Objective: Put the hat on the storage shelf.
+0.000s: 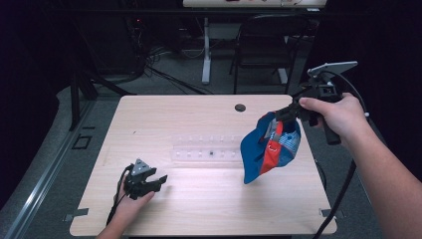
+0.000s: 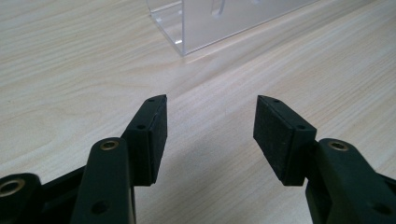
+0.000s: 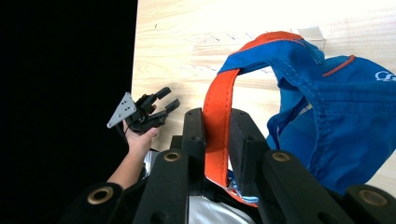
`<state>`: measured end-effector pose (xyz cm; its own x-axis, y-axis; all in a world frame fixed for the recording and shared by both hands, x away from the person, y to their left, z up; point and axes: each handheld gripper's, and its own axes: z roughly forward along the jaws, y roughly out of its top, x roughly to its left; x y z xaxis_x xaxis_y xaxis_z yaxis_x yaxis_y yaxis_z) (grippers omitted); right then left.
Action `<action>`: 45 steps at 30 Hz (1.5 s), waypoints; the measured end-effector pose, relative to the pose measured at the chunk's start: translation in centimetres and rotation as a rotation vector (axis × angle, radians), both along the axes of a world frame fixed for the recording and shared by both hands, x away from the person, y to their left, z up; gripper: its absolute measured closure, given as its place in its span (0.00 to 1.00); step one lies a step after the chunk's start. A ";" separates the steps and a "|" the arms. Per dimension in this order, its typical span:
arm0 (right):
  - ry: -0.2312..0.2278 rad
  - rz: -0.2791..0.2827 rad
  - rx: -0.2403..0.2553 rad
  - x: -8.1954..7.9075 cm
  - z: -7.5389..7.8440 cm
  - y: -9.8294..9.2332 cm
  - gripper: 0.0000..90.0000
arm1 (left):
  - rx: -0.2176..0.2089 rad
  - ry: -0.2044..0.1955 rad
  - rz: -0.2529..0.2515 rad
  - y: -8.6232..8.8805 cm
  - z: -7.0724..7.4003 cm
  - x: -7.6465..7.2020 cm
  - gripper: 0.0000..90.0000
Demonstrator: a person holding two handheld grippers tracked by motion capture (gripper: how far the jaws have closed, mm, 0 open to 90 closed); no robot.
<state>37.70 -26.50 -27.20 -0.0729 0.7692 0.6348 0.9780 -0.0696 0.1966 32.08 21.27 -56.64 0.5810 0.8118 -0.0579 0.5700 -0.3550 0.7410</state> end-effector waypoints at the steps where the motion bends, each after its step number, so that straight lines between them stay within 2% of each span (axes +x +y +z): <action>1: -0.002 0.007 0.001 0.1 0.2 0.2 0.86 | 0.000 0.000 -0.001 0.0 0.0 0.0 0.50; 5: -0.001 0.011 0.000 0.3 0.9 1.1 0.86 | 0.000 0.001 -0.001 0.0 0.0 0.0 0.50; 6: -0.015 0.012 0.000 0.4 1.0 1.3 0.86 | 0.000 0.001 -0.001 0.0 0.0 0.0 0.50; 10: -0.022 0.018 0.015 0.9 1.5 1.9 0.86 | -0.004 -0.004 0.003 -0.1 0.0 0.0 0.50; 23: -0.042 0.025 0.037 2.4 2.4 3.6 0.86 | -0.002 -0.001 -0.006 -0.2 0.0 -0.1 0.50; 45: -0.067 -0.040 0.055 5.3 2.8 4.7 0.86 | 0.006 -0.002 -0.013 -0.2 0.0 0.0 0.50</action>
